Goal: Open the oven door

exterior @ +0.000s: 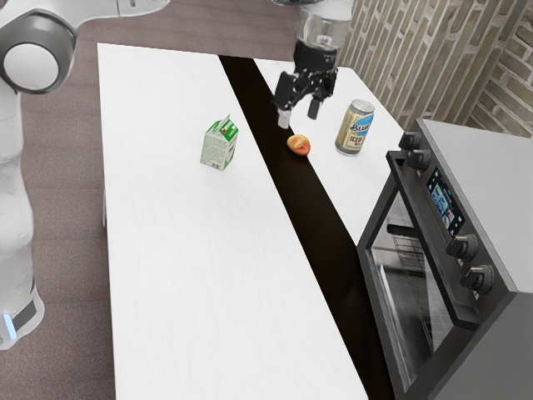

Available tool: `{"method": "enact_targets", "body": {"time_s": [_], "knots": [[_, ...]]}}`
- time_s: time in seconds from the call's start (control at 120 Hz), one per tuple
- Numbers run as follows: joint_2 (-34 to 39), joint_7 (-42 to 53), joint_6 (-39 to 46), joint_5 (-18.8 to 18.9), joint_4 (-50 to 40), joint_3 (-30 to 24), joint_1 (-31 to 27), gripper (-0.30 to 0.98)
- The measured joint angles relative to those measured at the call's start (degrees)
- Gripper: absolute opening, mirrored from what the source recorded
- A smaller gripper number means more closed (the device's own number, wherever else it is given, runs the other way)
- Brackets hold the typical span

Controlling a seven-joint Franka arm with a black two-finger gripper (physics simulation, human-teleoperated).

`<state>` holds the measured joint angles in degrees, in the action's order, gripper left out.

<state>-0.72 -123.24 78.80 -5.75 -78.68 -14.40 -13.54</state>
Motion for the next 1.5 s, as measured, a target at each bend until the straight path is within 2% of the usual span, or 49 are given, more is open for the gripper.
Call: {"method": "enact_targets", "body": {"time_s": [0.192,0.317,0.408,0.475,0.517,0.608,0.742,0.992,1.342,1.5], "knots": [[2.2,-4.9,-0.3,0.1,0.0,-0.1,5.5,0.69],[8.6,-7.3,-1.8,0.3,-0.1,0.0,6.1,0.69],[11.2,-8.9,-2.9,0.0,-0.5,-1.3,12.8,0.69],[12.0,-8.4,-1.5,-0.2,-1.1,-8.5,9.9,0.69],[12.2,-7.3,0.4,-0.1,-1.2,-11.2,8.9,0.69],[11.8,-4.1,6.1,0.0,-1.5,-13.9,8.8,0.69],[11.2,0.1,15.4,-0.3,-6.4,-16.7,9.3,0.69],[11.2,6.8,25.2,-0.9,-10.6,-17.7,10.5,0.69],[5.8,18.8,31.3,-1.3,-10.2,-17.2,4.9,0.69],[4.7,24.2,33.5,-1.2,-9.9,-17.3,5.1,0.69]]}}
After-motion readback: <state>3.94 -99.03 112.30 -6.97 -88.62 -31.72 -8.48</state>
